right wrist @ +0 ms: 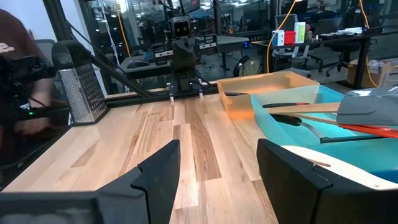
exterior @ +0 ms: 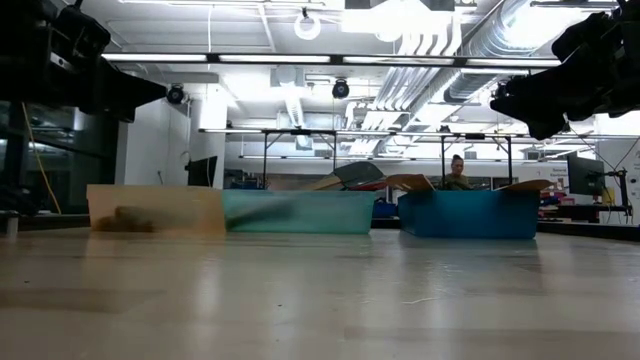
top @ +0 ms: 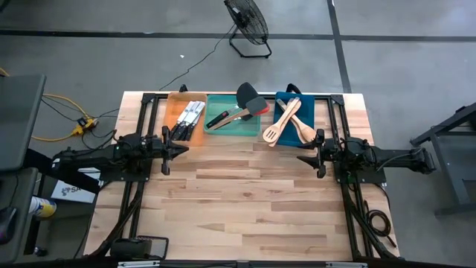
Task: Pick & Place Kitchen Items
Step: Return to Home Position
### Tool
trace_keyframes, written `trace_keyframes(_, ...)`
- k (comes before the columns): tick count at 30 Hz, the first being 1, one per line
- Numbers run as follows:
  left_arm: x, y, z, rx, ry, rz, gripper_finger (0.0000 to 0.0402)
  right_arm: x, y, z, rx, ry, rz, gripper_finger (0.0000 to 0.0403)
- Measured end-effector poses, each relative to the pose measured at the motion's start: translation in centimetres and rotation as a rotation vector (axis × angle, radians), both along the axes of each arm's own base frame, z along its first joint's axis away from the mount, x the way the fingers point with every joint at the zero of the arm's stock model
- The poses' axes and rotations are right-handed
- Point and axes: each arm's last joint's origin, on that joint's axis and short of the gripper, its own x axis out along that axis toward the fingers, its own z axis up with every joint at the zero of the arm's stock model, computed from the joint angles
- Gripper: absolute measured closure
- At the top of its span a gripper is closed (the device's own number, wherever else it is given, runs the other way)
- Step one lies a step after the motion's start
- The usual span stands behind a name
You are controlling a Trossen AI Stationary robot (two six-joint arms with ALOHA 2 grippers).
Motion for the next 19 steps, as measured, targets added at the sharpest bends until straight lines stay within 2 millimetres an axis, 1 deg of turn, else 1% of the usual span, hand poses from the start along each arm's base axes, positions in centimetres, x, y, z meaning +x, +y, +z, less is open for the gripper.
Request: trace_keyframes(19,0.00,0.00,0.05,0.000,-0.006,0.000,0.0401,0.00,0.00,0.00,0.000,0.000,0.000,0.0198)
